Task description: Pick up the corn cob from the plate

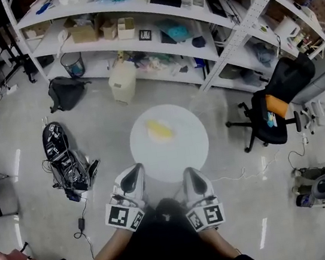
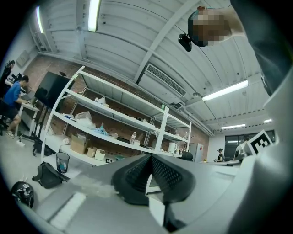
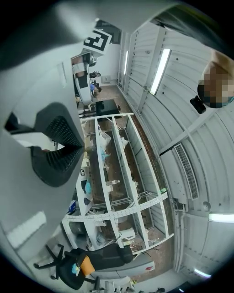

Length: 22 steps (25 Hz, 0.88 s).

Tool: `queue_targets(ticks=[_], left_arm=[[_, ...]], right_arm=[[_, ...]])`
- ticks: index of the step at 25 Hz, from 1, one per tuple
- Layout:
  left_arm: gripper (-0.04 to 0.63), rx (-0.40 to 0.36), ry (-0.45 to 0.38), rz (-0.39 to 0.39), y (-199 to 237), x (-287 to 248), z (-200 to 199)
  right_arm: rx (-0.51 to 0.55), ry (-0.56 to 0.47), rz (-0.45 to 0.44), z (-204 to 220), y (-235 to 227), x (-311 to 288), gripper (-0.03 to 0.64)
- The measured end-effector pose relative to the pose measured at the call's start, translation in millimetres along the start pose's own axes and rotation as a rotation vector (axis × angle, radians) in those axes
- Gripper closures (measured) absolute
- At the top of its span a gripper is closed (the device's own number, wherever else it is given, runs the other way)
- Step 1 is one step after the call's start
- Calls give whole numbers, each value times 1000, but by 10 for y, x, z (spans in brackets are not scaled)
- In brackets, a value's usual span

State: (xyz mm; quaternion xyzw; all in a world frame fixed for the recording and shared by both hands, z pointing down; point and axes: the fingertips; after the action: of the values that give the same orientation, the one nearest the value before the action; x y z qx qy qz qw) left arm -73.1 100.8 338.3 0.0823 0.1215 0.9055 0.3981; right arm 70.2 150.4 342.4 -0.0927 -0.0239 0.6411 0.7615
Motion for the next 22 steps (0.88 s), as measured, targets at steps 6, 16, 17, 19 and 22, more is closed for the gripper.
queue_targets(ticks=[6,16,17,19,22], left_arm=[[594,12,-10,-16,140,-38,-61],[594,14,12,-40,384,-488,67],[594,12,19,-42,408,-546,97],[594,10,34,-40,436,-673,155],[594,14,52,-45,513,-852,240]], right_arm=[[10,12,-11,32,17,-146,609],[-2,46,-60,181,-158,-673,609],[-2,52,-66,206,-187,-729,609],[-4,65,-75,252,-269,-846,609],[-10,81,-80,322,-389,-1037,608]])
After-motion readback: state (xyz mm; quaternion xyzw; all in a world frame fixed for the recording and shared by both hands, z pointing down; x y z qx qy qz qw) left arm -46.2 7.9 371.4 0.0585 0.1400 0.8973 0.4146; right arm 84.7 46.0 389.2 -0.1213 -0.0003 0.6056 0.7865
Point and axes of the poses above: the fingertips, and each gripper's own axes: x backward along the fingers, y to its left, z out of its underside, and after that the axes turned 1 degree about x, right-handed
